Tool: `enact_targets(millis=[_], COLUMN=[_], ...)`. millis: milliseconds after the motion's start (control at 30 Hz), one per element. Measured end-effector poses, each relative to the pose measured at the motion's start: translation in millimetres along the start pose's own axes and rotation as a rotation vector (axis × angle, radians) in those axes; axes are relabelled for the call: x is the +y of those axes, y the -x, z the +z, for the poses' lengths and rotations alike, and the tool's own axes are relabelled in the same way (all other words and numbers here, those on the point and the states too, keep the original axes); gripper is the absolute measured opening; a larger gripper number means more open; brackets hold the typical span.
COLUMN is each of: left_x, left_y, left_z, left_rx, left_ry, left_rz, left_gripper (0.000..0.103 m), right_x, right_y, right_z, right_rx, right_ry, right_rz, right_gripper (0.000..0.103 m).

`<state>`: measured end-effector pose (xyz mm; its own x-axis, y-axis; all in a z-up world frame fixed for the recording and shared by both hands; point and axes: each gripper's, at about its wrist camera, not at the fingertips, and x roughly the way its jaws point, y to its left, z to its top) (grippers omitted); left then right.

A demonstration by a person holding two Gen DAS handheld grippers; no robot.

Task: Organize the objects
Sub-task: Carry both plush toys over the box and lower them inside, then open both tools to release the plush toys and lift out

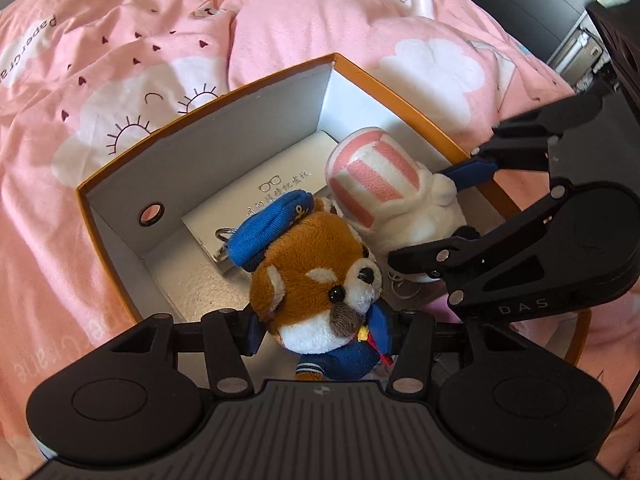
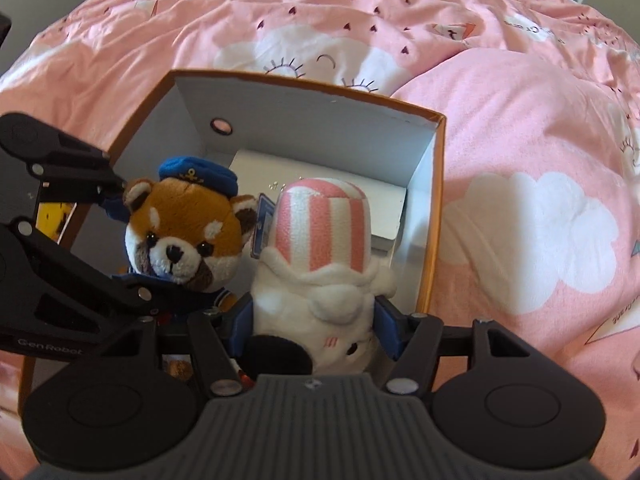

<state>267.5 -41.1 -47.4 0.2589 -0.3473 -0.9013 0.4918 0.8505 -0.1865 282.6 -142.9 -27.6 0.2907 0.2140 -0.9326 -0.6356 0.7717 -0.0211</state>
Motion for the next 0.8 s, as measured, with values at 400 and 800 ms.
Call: enact_targets(millis=[400, 800], left_x=[-1.0, 7.7], left_y=[-2.5, 0.8], left_z=[-8.0, -6.4], left_rx=[-0.034, 0.004], left_ry=[-0.047, 0.121], left_rz=[-0.031, -0.05], left_gripper=[0.069, 0.054], right_x=[5.0, -2.0], right_y=[-2.6, 5.6], right_z=[4.0, 3.1], right_rx=[0.055, 0.035], right_ry=[0.099, 0.099], right_rz=[0.01, 0.078], right_gripper=[0.067, 0.054])
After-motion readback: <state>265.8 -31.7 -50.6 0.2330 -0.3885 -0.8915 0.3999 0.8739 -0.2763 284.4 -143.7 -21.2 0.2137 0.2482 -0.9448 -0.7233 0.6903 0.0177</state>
